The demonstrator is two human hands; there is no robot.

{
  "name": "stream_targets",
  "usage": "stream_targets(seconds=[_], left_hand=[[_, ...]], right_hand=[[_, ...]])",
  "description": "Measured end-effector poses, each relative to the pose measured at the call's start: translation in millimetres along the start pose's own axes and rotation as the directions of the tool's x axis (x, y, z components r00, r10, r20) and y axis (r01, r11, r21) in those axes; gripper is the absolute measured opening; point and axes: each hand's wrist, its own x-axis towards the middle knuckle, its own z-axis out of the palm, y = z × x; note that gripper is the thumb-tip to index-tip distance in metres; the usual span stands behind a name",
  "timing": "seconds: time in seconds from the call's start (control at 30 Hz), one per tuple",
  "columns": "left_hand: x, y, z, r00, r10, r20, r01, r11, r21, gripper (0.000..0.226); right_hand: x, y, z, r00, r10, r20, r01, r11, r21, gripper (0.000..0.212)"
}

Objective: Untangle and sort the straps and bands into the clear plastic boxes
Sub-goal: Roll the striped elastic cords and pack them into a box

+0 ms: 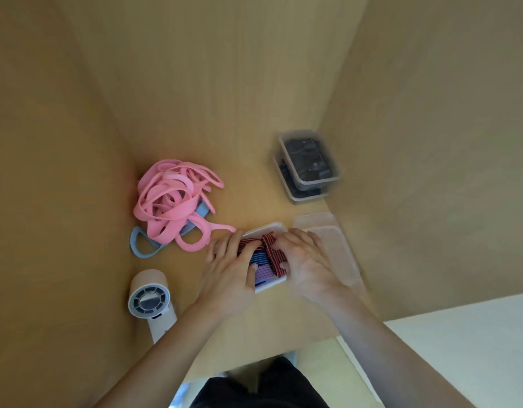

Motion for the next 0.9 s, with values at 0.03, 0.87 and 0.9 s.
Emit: stream_targets(seconds=[0.03,0.87,0.9], left_hand=[[0,0,0,1.000,-0.002,0.002,0.002,1.000,0.000,0.056],[0,-4,2,1.000,-0.014,0.012,0.014,1.000,0.003,0.061],[0,-5,3,1.000,-0.015,0.015,0.015,1.000,0.004,0.061]], right_hand=[[-2,2,2,1.000,-0.007,-0.018,0.007,0.999,0.038,0.042],[-62,26,66,0.769,0.557,-0.314,-0.581,0.813,0.020,0.019],[-61,26,66,0.776,0.543,-0.322,-0.571,0.821,0.009,0.017]])
